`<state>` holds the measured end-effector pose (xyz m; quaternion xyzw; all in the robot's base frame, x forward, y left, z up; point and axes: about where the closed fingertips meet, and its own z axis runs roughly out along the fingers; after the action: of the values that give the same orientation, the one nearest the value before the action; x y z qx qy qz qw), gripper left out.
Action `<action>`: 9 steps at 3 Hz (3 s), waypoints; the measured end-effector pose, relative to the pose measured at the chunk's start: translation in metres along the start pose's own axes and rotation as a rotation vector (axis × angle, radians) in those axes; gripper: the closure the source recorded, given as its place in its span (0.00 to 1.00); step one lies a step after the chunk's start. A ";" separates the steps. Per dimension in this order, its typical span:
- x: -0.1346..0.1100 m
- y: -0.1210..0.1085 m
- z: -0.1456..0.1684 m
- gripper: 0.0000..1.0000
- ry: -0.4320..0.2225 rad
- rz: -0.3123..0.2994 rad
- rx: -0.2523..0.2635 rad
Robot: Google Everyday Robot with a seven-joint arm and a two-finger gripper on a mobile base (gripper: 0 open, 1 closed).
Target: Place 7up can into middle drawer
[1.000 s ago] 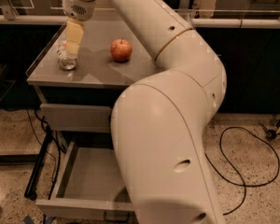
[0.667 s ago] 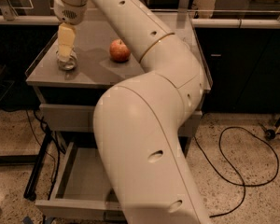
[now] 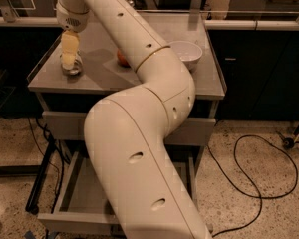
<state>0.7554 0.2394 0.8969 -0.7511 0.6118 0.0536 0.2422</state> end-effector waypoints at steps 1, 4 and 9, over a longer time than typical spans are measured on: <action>0.004 -0.005 0.010 0.00 0.000 -0.010 -0.006; 0.014 -0.012 0.032 0.00 -0.001 -0.031 -0.016; 0.001 -0.011 0.049 0.39 -0.001 -0.082 -0.024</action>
Offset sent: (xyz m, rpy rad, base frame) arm 0.0494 -0.0068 -0.0002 -0.0396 0.0169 0.0300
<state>0.7766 0.2613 0.8569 -0.7782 0.5799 0.0514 0.2356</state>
